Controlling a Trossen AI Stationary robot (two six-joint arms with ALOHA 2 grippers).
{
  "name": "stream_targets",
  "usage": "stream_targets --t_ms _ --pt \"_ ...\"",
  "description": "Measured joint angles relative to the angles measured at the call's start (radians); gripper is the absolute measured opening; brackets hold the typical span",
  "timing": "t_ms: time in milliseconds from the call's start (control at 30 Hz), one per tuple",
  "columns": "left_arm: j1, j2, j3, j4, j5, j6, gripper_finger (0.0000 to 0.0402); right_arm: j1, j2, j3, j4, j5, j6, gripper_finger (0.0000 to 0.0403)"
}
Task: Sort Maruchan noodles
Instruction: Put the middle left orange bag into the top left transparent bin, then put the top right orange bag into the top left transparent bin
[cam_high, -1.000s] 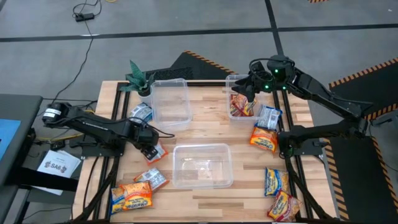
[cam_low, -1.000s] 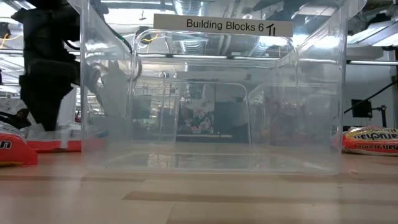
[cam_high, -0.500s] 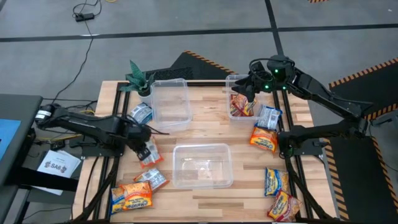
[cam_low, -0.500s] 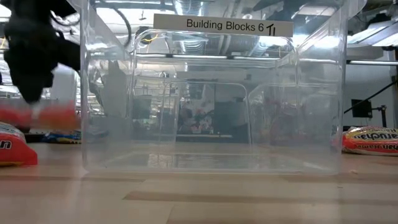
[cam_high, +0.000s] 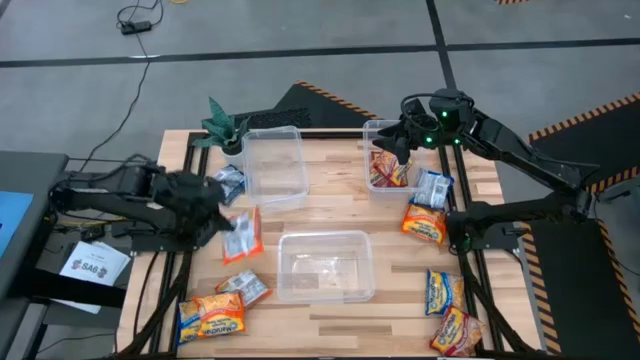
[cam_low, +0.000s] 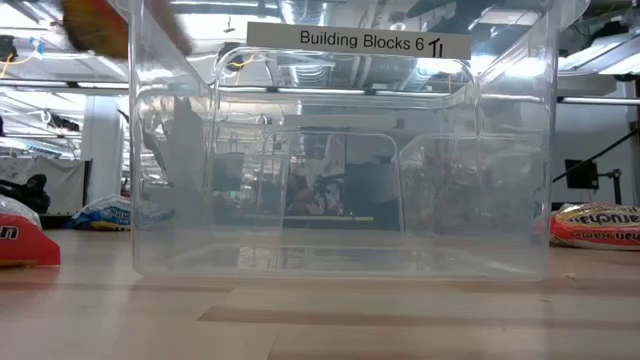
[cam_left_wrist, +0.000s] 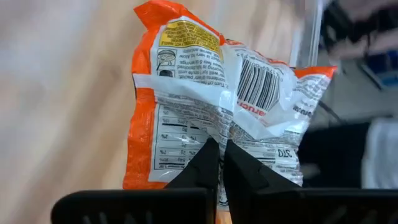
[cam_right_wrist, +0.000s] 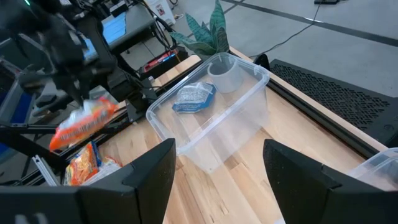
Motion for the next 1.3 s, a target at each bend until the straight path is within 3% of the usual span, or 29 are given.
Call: stream_targets --t_ms 133,300,500,667,800,1033,1133,1300 --pt "0.087 0.112 0.145 0.004 -0.144 0.196 0.0000 0.000 0.000 0.000 0.000 0.000 0.000 0.0265" --pt "0.277 0.287 0.243 0.007 -0.259 0.472 0.0000 0.000 0.000 0.000 0.000 0.000 0.007 0.0265" --pt "0.515 0.470 0.253 0.062 -0.248 0.649 0.0000 0.000 0.000 0.000 0.000 0.000 0.011 0.0265" --pt "0.605 0.558 0.254 0.099 -0.162 0.662 0.0005 0.000 0.000 0.000 0.000 0.000 0.010 0.0265" --pt "0.613 0.585 0.255 0.102 -0.133 0.691 0.0038 0.000 0.000 0.000 0.000 -0.002 0.010 0.0265" --pt "0.613 0.572 0.299 0.083 -0.125 0.662 0.0148 0.000 0.000 0.047 -0.015 -0.007 0.024 0.0265" --pt "0.613 0.545 0.372 0.091 -0.078 0.594 0.0189 0.016 0.001 0.127 -0.182 -0.010 0.034 0.0265" --pt "0.610 0.453 0.429 0.231 0.019 0.493 0.0223 0.132 0.024 0.224 -0.699 -0.012 0.045 0.0265"
